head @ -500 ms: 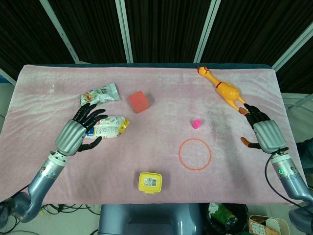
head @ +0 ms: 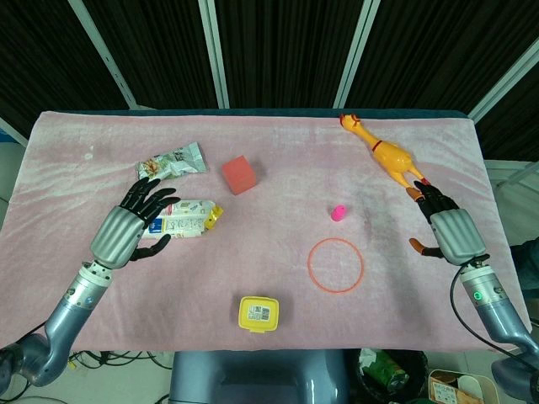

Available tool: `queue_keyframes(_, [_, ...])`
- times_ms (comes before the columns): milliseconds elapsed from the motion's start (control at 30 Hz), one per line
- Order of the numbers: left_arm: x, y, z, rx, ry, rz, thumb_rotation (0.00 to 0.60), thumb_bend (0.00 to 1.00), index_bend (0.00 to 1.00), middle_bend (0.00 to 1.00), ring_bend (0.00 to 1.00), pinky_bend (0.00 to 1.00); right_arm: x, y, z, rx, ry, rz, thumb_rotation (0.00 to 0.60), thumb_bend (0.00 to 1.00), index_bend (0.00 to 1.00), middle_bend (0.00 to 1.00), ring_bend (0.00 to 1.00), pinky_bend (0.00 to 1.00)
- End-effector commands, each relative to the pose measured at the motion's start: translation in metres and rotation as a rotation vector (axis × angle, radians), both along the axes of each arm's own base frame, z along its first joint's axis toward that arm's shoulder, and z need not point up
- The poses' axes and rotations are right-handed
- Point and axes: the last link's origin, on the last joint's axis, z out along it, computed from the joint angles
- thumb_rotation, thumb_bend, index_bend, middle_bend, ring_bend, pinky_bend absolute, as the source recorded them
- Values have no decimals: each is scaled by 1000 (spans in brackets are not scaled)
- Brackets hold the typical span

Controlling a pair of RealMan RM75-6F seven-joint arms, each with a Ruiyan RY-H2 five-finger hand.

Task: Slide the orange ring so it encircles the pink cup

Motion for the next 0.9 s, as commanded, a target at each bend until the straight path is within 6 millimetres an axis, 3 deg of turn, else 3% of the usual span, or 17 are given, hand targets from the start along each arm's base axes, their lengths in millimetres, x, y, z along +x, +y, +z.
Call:
queue_keyframes(33, [-3, 0, 4, 11, 4, 16, 600, 330, 191, 151, 0, 30, 1, 0, 0, -2, -7, -7, 600, 190, 0, 0, 59, 188])
queue_keyframes(333, [-8, -7, 16, 57, -15, 39, 600, 329, 193, 155, 0, 30, 6, 6, 5, -7, 1, -9, 600, 191, 0, 0, 59, 188])
queue_keyframes(467, [-19, -16, 31, 105, 29, 61, 600, 330, 194, 152, 0, 29, 8, 7, 8, 1, 3, -28, 600, 190, 0, 0, 59, 188])
queue_keyframes(700, [-66, -69, 70, 213, 88, 276, 600, 329, 204, 142, 0, 3, 0, 36, 19, 37, 33, -62, 600, 190, 0, 0, 59, 188])
queue_keyframes(900, [-105, -111, 86, 227, 190, 443, 600, 329, 213, 137, 0, 1, -7, 80, 10, 73, -87, -125, 600, 191, 0, 0, 59, 188])
